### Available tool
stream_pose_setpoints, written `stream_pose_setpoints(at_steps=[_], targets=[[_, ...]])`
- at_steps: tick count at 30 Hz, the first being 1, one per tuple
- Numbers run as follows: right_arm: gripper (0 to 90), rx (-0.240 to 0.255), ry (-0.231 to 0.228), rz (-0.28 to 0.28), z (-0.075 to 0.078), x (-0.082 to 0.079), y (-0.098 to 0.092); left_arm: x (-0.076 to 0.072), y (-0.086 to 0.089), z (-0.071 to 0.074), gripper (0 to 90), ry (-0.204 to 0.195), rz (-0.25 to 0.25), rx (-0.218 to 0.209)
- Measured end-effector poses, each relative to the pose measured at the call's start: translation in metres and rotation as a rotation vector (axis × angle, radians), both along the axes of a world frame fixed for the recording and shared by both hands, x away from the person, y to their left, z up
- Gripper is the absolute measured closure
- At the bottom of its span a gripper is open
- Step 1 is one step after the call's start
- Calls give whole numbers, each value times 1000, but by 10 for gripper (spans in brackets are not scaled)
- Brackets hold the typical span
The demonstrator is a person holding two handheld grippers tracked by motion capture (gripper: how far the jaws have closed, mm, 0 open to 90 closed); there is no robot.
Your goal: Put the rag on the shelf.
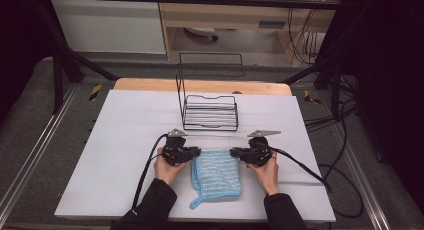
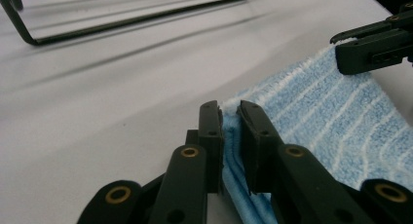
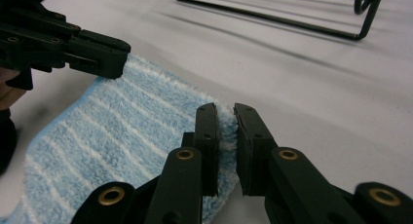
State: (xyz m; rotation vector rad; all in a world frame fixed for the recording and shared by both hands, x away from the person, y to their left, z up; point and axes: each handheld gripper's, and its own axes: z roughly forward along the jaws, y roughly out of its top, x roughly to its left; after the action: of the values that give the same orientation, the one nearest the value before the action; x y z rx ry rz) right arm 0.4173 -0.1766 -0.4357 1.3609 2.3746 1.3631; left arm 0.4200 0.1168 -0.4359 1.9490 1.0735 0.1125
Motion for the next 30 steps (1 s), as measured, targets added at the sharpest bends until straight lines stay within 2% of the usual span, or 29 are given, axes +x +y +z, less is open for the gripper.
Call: stream_pose_setpoints(at_steps=[3, 6, 11, 12, 19, 30], targets=[[811, 23, -21, -1, 7, -5, -2, -4, 2, 7, 798, -23, -4, -17], [812, 22, -50, 5, 15, -9, -1, -9, 4, 14, 797, -59, 3, -19], [816, 35, -87, 5, 25, -16, -1, -17, 7, 26, 799, -94, 10, -39], [816, 40, -89, 5, 27, -17, -1, -19, 6, 28, 799, -92, 7, -50], [820, 57, -123, 1, 38, -24, -3, -28, 6, 44, 800, -143, 11, -65], [829, 78, -187, -7, 60, -35, -5, -38, 7, 66, 803, -189, 12, -103]])
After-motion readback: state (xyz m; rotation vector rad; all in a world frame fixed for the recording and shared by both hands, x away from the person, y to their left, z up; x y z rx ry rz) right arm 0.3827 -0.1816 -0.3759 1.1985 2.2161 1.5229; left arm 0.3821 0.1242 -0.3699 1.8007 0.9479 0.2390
